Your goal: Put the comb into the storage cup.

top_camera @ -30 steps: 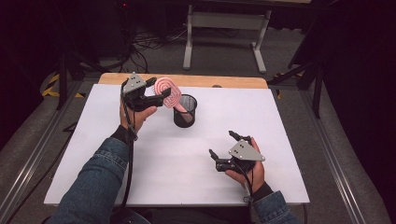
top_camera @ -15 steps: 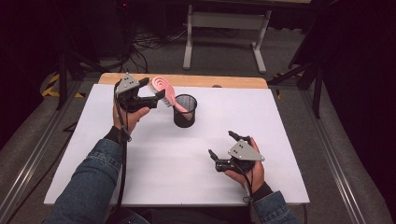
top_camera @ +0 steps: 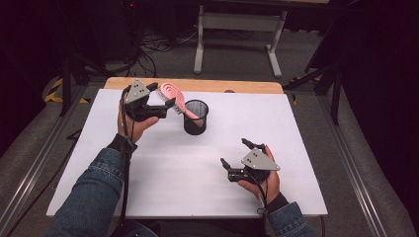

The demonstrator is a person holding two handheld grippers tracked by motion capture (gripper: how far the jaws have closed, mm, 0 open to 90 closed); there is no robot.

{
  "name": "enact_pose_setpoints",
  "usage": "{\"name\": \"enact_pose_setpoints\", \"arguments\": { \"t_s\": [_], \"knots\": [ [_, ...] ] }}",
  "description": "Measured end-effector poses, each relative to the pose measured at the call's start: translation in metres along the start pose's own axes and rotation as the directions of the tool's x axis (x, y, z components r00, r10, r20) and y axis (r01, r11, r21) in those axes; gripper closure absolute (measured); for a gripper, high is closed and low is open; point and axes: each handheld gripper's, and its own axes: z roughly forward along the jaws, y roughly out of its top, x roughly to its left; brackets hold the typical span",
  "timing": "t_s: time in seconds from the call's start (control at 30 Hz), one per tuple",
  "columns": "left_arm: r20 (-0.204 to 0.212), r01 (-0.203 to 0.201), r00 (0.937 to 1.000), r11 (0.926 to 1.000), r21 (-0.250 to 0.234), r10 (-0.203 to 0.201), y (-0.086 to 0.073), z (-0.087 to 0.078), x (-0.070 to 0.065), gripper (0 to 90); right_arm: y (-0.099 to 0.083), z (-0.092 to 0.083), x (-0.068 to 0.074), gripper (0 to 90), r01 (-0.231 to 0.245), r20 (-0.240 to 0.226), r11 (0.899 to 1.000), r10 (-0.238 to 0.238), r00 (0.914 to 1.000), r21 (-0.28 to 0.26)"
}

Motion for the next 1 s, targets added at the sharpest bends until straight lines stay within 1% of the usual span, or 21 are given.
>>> {"name": "enact_pose_setpoints", "arguments": {
  "t_s": [0.07, 0.17, 0.23, 0.27, 0.33, 0.53, 0.77, 0.9, 1.0],
  "knots": [
    [-0.005, -0.010, 0.9999, 0.9999, 0.003, 0.010, 0.001, -0.001, -0.001, 17.6, 0.000, 0.000, 0.000, 9.2, -0.001, 0.000, 1.000, 0.001, 1.0000, 0.001],
    [-0.005, -0.014, 0.9999, 0.9999, 0.001, 0.014, 0.001, -0.002, -0.002, 17.3, 0.000, 0.000, 0.000, 9.2, 0.000, 0.002, 1.000, 0.000, 1.0000, -0.001],
    [-0.007, -0.032, 0.9995, 0.9995, 0.004, 0.032, 0.001, -0.004, -0.003, 17.3, 0.000, -0.001, 0.000, 9.2, 0.001, 0.001, 1.000, -0.001, 1.0000, -0.004],
    [-0.007, -0.032, 0.9995, 0.9995, 0.004, 0.032, 0.001, -0.004, -0.003, 17.3, 0.000, -0.001, 0.000, 9.2, 0.001, 0.001, 1.000, -0.001, 1.0000, -0.004],
    [-0.005, -0.047, 0.9989, 0.9989, 0.005, 0.047, 0.001, -0.005, -0.005, 17.2, 0.000, -0.001, -0.001, 9.2, 0.000, 0.002, 1.000, 0.000, 1.0000, -0.006],
    [-0.003, -0.059, 0.9982, 0.9982, -0.009, 0.059, 0.003, -0.009, -0.008, 17.1, 0.001, -0.001, 0.000, 9.2, 0.002, 0.004, 1.000, -0.002, 1.0000, -0.009],
    [-0.004, -0.075, 0.9972, 0.9971, -0.011, 0.075, 0.004, -0.013, -0.010, 16.3, 0.001, -0.002, 0.000, 9.1, 0.002, 0.008, 1.000, -0.002, 1.0000, -0.013],
    [-0.001, -0.084, 0.9965, 0.9965, -0.006, 0.084, 0.003, -0.016, -0.011, 13.9, 0.002, -0.003, 0.000, 9.1, 0.005, 0.009, 1.000, -0.004, 1.0000, -0.015],
    [0.003, -0.093, 0.9957, 0.9957, -0.001, 0.093, 0.003, -0.018, -0.012, 10.4, 0.003, -0.003, 0.000, 9.0, 0.005, 0.012, 1.000, -0.005, 0.9999, -0.019]
  ]
}}
